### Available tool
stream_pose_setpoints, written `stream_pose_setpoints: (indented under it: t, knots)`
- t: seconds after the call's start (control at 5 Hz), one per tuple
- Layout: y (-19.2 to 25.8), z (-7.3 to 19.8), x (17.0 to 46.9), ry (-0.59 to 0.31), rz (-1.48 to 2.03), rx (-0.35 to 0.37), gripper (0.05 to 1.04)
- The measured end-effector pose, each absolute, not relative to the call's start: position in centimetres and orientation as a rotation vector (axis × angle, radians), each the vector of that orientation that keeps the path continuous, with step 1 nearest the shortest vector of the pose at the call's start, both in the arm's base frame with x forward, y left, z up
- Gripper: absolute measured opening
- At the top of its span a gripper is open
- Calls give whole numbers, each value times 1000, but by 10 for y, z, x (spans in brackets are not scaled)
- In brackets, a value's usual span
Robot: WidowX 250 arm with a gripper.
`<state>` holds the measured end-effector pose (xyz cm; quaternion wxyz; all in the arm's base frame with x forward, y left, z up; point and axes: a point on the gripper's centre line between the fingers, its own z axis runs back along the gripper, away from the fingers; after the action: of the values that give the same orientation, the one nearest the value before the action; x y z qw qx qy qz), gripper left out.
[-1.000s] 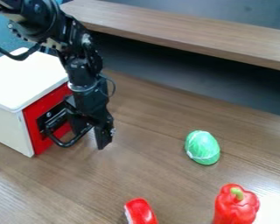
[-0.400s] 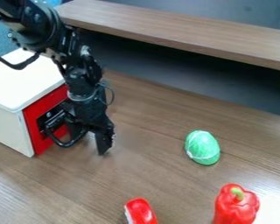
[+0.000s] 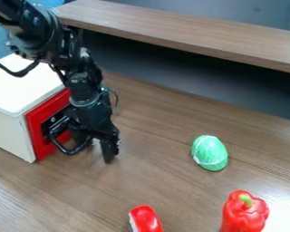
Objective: Open the drawer
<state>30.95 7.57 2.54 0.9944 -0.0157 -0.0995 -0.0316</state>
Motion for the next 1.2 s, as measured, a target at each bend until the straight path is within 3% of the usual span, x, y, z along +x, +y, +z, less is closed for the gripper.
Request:
stream_pose_setpoints:
  t: [0.6,1.2]
  knots:
    - [29,28,305,-211,-255,-186,1000]
    - [-5,30,297,-205,-331,-221,1001]
